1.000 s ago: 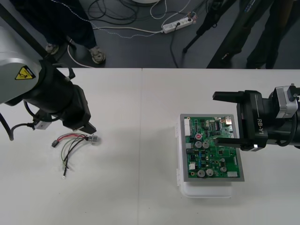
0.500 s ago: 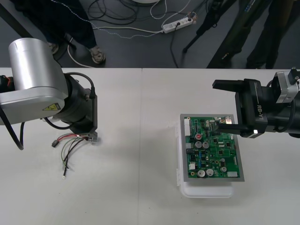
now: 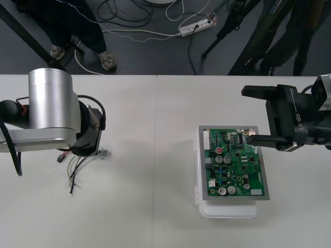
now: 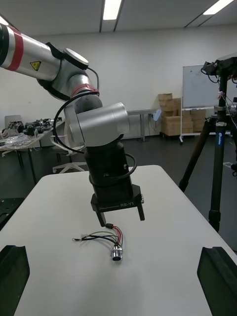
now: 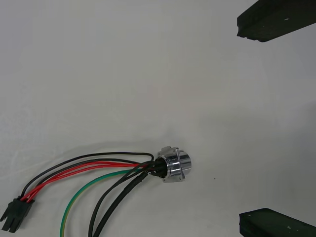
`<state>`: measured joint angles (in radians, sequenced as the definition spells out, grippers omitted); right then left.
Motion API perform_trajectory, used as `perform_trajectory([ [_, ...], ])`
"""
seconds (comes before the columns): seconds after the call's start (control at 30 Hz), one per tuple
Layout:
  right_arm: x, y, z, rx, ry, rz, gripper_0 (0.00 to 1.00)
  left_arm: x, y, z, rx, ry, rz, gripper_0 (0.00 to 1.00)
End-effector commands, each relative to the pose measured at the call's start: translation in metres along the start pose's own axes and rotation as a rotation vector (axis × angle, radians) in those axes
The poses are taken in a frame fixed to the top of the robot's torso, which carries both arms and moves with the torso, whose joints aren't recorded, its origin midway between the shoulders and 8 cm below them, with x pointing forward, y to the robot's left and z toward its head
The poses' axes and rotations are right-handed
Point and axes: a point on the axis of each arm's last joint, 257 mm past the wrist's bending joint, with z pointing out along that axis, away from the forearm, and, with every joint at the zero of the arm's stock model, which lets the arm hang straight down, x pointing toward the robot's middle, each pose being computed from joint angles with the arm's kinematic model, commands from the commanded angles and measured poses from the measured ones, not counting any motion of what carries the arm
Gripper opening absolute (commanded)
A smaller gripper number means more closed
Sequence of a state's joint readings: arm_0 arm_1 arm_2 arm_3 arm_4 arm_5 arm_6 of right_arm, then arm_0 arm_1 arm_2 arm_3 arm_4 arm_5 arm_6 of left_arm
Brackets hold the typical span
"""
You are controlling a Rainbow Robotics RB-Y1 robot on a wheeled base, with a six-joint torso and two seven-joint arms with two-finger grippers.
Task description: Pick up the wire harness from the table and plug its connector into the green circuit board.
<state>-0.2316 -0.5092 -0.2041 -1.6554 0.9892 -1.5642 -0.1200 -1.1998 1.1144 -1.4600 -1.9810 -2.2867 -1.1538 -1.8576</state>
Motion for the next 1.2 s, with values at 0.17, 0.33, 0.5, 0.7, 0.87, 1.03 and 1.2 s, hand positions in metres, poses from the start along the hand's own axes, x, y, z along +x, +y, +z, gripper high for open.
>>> perform_trajectory([
  [0.17,0.000,0.002,-0.010,-0.005,0.038,0.011,1.00,0.026,-0.015,0.011,0.027,0.014,0.058,1.00],
  [0.33,0.000,0.001,-0.009,0.002,0.034,0.004,1.00,0.029,-0.017,0.023,0.015,-0.009,0.025,1.00],
  [0.5,0.003,-0.004,-0.012,0.026,0.048,-0.009,1.00,0.024,-0.011,0.036,-0.006,-0.039,-0.001,1.00],
  [0.7,0.004,-0.007,-0.012,0.043,0.044,-0.016,1.00,0.017,-0.005,0.051,-0.025,-0.076,-0.027,1.00],
  [0.87,0.006,-0.006,-0.013,0.045,0.049,-0.016,1.00,0.013,0.009,0.064,-0.053,-0.097,-0.048,1.00],
  [1.03,0.004,-0.005,-0.011,0.038,0.042,-0.011,1.00,0.012,0.025,0.077,-0.086,-0.114,-0.071,1.00],
  [1.2,0.002,-0.004,-0.010,0.034,0.044,-0.013,1.00,0.009,0.035,0.087,-0.105,-0.129,-0.091,1.00],
])
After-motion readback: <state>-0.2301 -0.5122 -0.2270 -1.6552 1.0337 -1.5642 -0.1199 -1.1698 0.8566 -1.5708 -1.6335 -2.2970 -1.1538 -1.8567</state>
